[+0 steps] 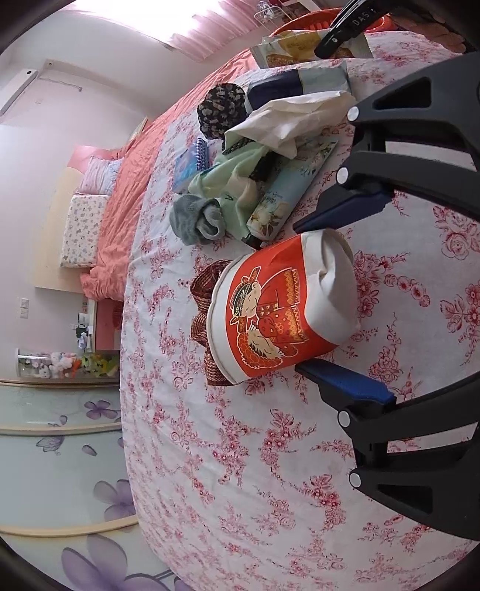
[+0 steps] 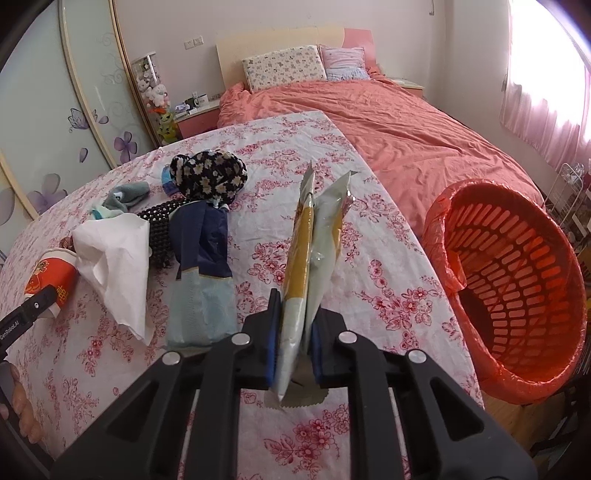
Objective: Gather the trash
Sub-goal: 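Carry cup and wrapper to the orange basket and release both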
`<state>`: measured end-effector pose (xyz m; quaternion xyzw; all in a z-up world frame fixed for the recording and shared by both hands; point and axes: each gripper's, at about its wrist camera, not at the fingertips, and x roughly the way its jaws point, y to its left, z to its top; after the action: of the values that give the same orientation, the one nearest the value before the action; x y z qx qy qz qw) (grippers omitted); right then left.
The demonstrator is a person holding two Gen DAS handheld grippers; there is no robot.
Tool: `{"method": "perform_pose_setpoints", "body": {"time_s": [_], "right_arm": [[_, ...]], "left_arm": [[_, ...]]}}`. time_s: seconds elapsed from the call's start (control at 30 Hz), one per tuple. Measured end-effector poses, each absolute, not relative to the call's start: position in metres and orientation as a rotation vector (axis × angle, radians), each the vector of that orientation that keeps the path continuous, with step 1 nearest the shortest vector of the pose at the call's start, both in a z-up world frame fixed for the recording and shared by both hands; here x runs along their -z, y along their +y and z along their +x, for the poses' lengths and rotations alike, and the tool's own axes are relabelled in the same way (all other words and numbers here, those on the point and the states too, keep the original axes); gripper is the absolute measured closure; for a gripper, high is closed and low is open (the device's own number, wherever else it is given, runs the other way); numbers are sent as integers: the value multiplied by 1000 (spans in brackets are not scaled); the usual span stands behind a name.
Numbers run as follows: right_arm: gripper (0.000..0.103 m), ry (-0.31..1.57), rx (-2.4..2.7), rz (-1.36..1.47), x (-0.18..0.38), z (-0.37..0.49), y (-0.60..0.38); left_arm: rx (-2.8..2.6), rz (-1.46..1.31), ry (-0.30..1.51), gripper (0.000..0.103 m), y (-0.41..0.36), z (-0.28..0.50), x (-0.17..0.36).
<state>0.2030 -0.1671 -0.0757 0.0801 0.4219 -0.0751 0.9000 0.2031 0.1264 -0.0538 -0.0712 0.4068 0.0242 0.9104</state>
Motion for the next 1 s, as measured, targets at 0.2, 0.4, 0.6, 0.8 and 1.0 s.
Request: {"method": "perform_pose_setpoints", "body": {"time_s": [0.2, 0.4, 0.6, 0.8, 1.0], "right_arm": [[91, 862, 166, 166, 70, 194, -167], [91, 823, 162, 160, 55, 180, -169], [91, 757, 157, 172, 32, 159, -177], [91, 685, 150, 168, 6, 132, -185], [90, 626, 207, 171, -13, 106, -205]], "left_arm": [[-54, -128, 812, 36, 124, 194, 47], [-40, -116, 761, 36, 119, 181, 30], [-3, -98, 682, 36, 104, 165, 1], [70, -82, 619, 36, 78, 151, -22], [177, -62, 574, 36, 38, 141, -38]]}}
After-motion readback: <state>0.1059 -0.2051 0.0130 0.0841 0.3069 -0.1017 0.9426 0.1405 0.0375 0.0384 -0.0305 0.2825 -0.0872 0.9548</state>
